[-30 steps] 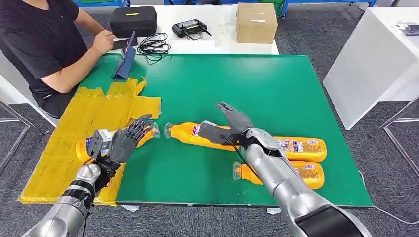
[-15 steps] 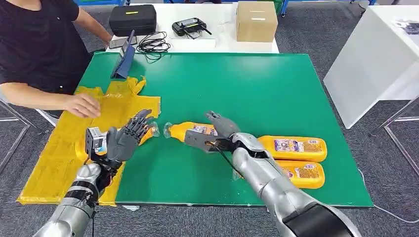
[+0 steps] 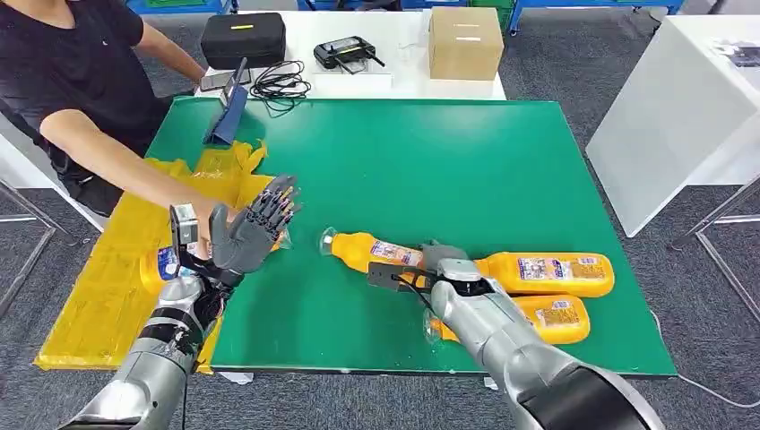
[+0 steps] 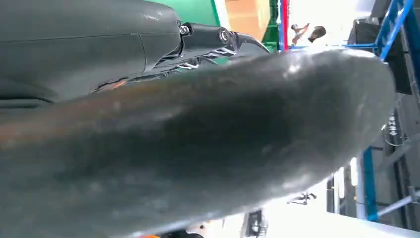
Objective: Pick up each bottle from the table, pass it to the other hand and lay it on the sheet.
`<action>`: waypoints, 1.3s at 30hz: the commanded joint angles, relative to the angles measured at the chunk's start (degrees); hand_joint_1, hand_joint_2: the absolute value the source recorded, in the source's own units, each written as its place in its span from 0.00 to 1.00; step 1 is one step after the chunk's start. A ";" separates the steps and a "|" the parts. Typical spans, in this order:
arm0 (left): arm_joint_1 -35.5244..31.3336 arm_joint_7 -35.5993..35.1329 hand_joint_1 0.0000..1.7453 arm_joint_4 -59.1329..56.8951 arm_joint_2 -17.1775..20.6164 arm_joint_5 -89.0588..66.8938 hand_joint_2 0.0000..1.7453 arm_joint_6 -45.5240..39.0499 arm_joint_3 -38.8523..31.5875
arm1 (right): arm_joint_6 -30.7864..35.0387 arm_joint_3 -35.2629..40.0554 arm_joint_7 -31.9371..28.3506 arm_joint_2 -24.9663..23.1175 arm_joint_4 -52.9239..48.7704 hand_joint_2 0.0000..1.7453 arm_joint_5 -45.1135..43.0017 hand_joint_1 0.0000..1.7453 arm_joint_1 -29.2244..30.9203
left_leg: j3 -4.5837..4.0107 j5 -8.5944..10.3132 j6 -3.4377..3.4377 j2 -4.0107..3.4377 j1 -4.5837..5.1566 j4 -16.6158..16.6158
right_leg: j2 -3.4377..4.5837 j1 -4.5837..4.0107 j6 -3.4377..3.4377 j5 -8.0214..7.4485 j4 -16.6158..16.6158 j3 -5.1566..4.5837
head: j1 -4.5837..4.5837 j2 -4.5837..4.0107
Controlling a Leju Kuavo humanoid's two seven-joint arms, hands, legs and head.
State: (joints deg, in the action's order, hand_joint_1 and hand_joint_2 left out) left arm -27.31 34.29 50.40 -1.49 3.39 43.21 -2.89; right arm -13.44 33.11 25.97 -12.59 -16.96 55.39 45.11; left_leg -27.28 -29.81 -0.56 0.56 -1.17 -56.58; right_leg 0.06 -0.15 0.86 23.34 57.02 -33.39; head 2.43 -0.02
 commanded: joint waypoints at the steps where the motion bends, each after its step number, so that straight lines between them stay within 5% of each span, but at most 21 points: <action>1: -2.85 -0.42 0.00 -4.49 -1.58 0.11 0.00 -0.11 -1.34 | -0.17 -0.19 1.11 3.16 5.20 1.00 -0.51 1.00 -2.93 | 0.06 0.12 0.08 0.20 -0.03 0.09 | -0.25 -0.04 0.04 -0.10 -0.19 0.20 | -0.02 0.00; 4: -1.35 -1.81 0.00 -2.75 -1.48 1.84 0.00 -0.40 -2.39 | 6.52 -3.19 -0.66 2.29 4.15 1.00 -0.73 1.00 -2.44 | 0.25 0.11 0.07 0.12 0.02 0.08 | -0.20 -0.02 0.04 -0.09 -0.17 0.33 | -0.02 0.00; 6: 1.05 -2.44 0.00 -0.07 -1.24 2.60 0.00 -0.89 -2.79 | 14.75 -7.28 -6.87 1.76 2.42 1.00 -2.78 1.00 -2.93 | 0.29 0.10 0.07 0.06 0.04 0.10 | -0.12 0.01 0.03 -0.10 -0.16 0.36 | -0.02 0.00; 11: 9.80 -4.72 0.00 10.32 -1.35 4.02 0.00 -4.89 -3.09 | 35.70 -25.96 -34.98 1.19 -7.81 1.00 -16.82 1.00 -9.07 | 0.35 0.06 0.09 -0.25 0.02 0.17 | 0.09 0.04 0.05 -0.12 -0.19 0.36 | -0.04 0.00; 14: 14.10 -7.25 0.00 17.68 -3.43 5.22 0.00 -8.07 -3.49 | 35.89 -33.24 -43.86 -1.01 -21.12 1.00 -23.15 1.00 -14.68 | 0.20 -0.01 0.07 -0.41 0.00 0.10 | 0.31 0.06 0.04 -0.07 -0.06 0.13 | -0.04 0.00; 18: 16.32 -9.24 0.00 24.35 -5.77 4.38 0.00 -13.11 -2.06 | 31.18 -33.34 -43.34 -3.73 -36.34 1.00 -24.19 1.00 -19.87 | -0.20 -0.08 0.11 -0.34 -0.04 0.10 | 0.22 0.01 0.05 0.01 -0.06 -0.26 | 0.00 0.00; 23: 17.24 -9.71 0.00 26.70 -6.23 3.27 0.00 -15.30 -0.89 | 29.55 -31.44 -44.26 -4.58 -40.46 1.00 -24.53 1.00 -21.50 | -0.59 -0.08 0.10 -0.17 -0.01 0.02 | 0.15 0.05 0.08 0.04 0.05 -0.62 | 0.00 0.00; 28: 21.54 -9.73 0.00 34.93 -7.76 1.23 0.00 -18.07 0.21 | 24.49 -19.73 -40.13 -6.32 -51.10 1.00 -21.09 1.00 -26.93 | -0.75 -0.09 0.06 -0.33 -0.01 0.02 | 0.24 0.06 0.05 0.03 0.07 -0.80 | -0.02 0.00; 33: 21.58 -10.03 0.00 35.11 -7.68 1.19 0.00 -18.18 0.30 | 25.24 -18.96 -39.58 -6.02 -50.66 1.00 -21.20 1.00 -26.87 | -0.80 -0.06 0.07 -0.32 -0.02 0.04 | 0.20 0.03 0.04 -0.01 0.03 -0.87 | 0.00 0.00; 34: 21.65 -9.99 0.00 35.17 -7.76 1.21 1.00 -18.22 0.19 | 24.46 -18.24 -40.03 -5.63 -50.44 1.00 -21.64 1.00 -26.75 | -0.74 -0.05 0.10 -0.27 -0.03 0.09 | 0.15 0.02 0.05 0.00 -0.02 -0.78 | 0.00 0.00; 39: 25.14 -10.03 0.00 41.39 -9.53 0.88 1.00 -19.27 0.78 | 18.65 -4.83 -38.66 -6.97 -50.26 1.00 -18.39 1.00 -28.82 | -0.72 -0.11 0.10 -0.53 -0.03 0.11 | 0.42 0.03 0.06 -0.03 -0.03 -0.82 | -0.02 0.00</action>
State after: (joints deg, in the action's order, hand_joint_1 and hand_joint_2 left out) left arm -5.18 24.68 84.92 -8.96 4.66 24.65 -3.28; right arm 9.98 12.70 -14.27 -19.67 -65.88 34.43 17.58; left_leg -28.16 -29.84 -0.54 0.25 -1.21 -56.56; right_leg 0.32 -0.12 0.87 23.31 57.07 -34.28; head 2.40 -0.02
